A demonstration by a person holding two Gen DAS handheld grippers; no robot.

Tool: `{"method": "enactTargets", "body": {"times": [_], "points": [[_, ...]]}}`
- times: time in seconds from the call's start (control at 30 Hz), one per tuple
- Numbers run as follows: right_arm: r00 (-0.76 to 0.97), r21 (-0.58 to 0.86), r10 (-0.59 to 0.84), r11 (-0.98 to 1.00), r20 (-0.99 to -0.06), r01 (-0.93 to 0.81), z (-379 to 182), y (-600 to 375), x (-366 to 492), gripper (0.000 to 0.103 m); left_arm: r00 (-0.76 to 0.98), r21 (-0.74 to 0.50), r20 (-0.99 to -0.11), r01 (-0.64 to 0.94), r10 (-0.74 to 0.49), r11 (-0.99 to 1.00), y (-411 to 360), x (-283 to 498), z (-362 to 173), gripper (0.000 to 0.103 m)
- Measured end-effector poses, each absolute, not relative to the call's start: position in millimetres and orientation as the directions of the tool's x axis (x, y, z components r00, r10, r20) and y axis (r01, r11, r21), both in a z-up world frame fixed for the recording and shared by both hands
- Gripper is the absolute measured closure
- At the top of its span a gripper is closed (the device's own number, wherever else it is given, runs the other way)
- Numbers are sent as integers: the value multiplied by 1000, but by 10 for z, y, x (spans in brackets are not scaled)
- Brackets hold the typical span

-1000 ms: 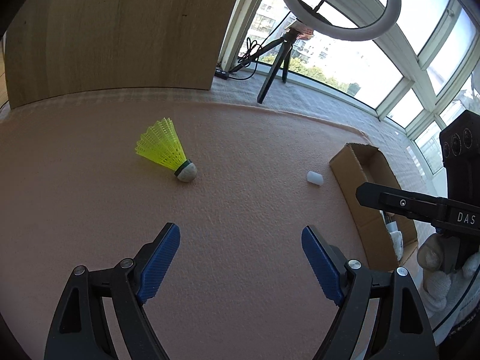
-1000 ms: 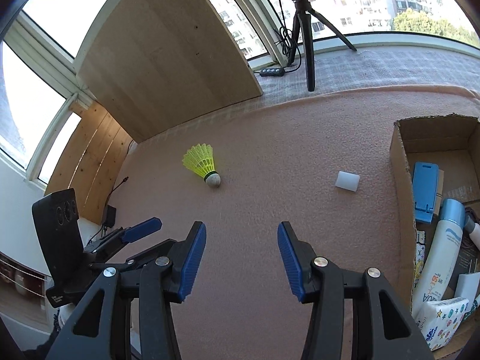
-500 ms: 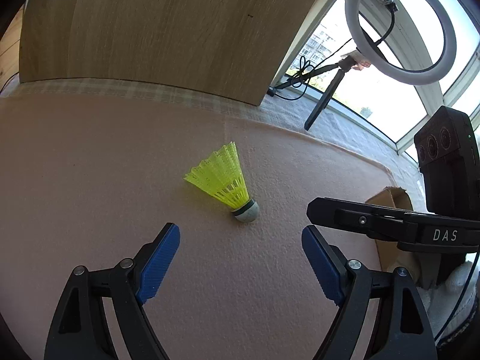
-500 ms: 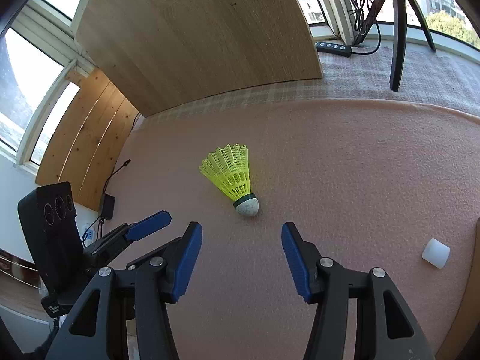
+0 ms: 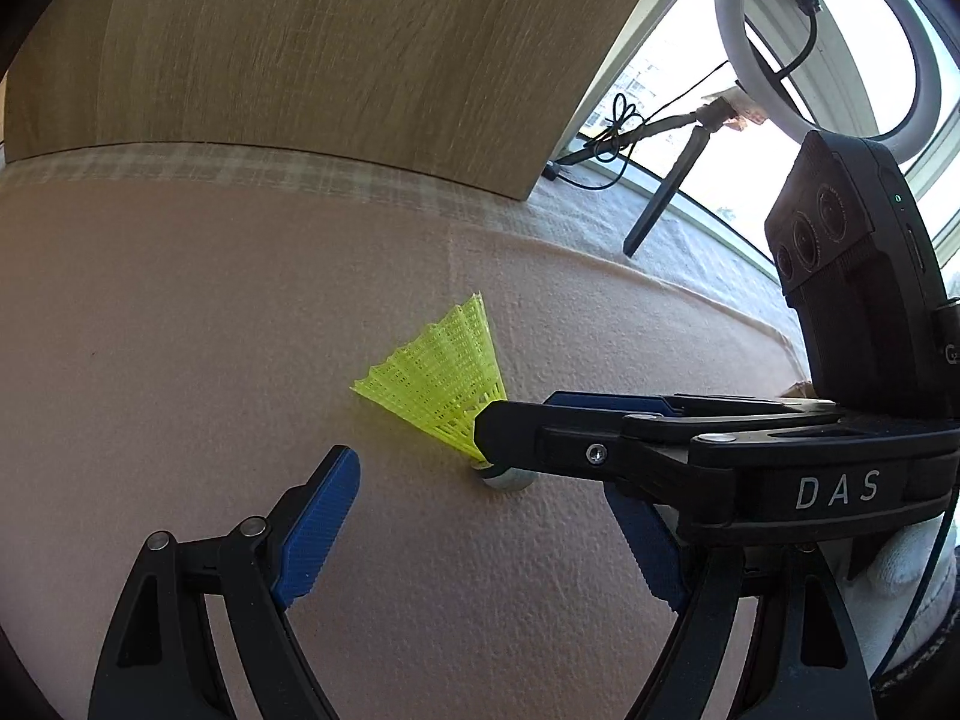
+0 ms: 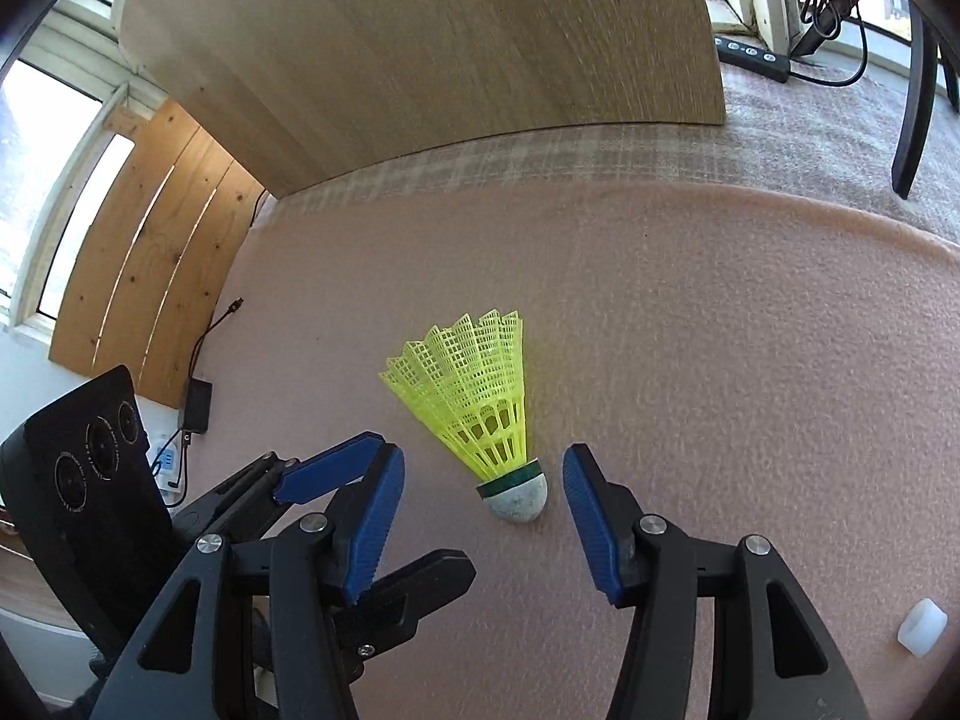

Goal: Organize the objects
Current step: 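Move both tools back over the table toward the yellow shuttlecock, then close the right tool on the yellow shuttlecock's cork base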

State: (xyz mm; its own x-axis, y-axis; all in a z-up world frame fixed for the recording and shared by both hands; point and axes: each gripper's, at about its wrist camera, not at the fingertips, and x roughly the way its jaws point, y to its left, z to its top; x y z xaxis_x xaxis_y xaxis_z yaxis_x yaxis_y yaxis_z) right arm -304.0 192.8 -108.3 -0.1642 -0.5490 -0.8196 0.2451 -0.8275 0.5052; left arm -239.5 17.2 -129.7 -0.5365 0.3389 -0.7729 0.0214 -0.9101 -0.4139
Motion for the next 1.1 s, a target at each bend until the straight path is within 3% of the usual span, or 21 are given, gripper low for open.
{"method": "enactTargets", "body": {"times": [0.3,0.47,0.67,1.1], "points": [[-142,521,-561,-819,-816,238,-1201,1874,-3131,54,-532,-435,-764,5,366,-901,174,-2510,-1377,19],[-129,546,-582,-805,-803,231,-1230,1870,-3134,74,-517,-442,-761,-31,393,-896,223,-2522,-1388,32],[-133,558,-588,-804,-798,206,-1256,1925,-3097,76,-507,-444,-753,-79,419,-893,307,-2486,-1333,43],[-212,591,-620,-784,-755,191,-1062,2194,-2682,80,-507,-431,-731,-176,457,-885,562,-2114,-1089,44]]}}
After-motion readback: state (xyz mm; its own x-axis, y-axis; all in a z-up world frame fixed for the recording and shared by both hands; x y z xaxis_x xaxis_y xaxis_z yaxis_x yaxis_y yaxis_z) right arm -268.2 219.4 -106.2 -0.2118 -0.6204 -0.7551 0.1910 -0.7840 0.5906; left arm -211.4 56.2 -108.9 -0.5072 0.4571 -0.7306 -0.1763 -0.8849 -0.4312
